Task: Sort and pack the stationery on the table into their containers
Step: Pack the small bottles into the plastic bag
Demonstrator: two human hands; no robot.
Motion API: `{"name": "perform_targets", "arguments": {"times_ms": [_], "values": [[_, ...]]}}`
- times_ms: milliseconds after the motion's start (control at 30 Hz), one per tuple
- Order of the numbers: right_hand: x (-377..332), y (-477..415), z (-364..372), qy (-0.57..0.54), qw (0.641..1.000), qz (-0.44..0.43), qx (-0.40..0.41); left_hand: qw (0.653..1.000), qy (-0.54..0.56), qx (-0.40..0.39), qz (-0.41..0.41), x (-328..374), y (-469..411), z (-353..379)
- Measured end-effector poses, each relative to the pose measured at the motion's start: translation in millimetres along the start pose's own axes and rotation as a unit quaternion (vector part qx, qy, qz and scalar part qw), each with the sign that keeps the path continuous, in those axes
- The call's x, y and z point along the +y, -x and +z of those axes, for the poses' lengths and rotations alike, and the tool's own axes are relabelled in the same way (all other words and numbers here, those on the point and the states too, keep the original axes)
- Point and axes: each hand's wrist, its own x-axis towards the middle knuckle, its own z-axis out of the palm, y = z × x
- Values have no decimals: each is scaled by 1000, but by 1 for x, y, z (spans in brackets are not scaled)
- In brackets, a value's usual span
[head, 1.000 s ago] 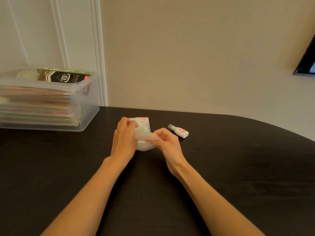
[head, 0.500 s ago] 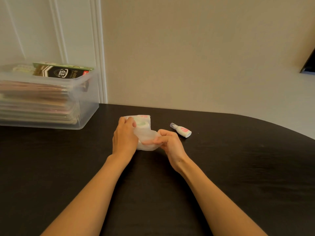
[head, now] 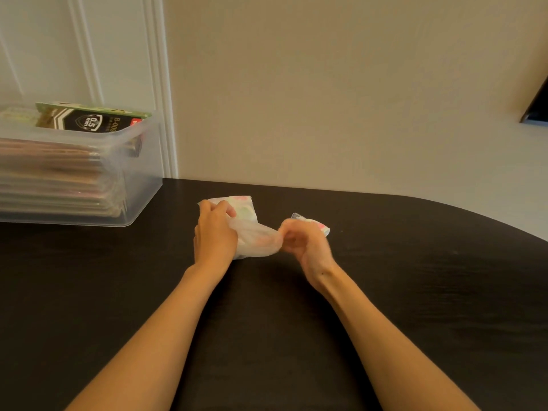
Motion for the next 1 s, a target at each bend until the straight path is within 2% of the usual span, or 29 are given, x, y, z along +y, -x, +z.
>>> {"name": "perform_targets", "arguments": {"times_ms": [33,100,133,167,233,267,433,567,667,767,867,933,1000], "values": [[-1,-4,-7,-2,998,-30,60,1000,14,-5,-9,-1,-1,0],[1,-15,-25,93,972,-70,203,1000,13,-20,-6,-3,0,0],[4,-20,-33,180,952,-60,240,1000,12,-29,3,-3,2,0],[8,-24,-39,283,928,-31,242,999,12,-38,12,-3,4,-1],[17,-28,-45,436,881,37,178,998,17,-57,31,-2,6,-2],[20,-27,-44,461,873,50,151,997,19,-68,34,-2,8,-2],[24,-20,-38,490,860,-8,140,991,48,-112,60,-1,22,-9],[29,-11,-33,538,830,-55,138,993,71,-74,63,-1,36,-15],[26,-12,-27,531,841,-30,99,994,67,-56,67,-1,47,-24],[26,-16,-21,583,811,-27,33,995,46,-51,67,-4,48,-27],[27,-13,-20,613,788,-47,38,996,31,-60,64,-6,46,-25],[26,-9,-25,609,788,-76,47,996,19,-65,60,-6,45,-23],[25,-5,-30,575,811,-92,60,997,17,-61,52,-5,44,-23]]}}
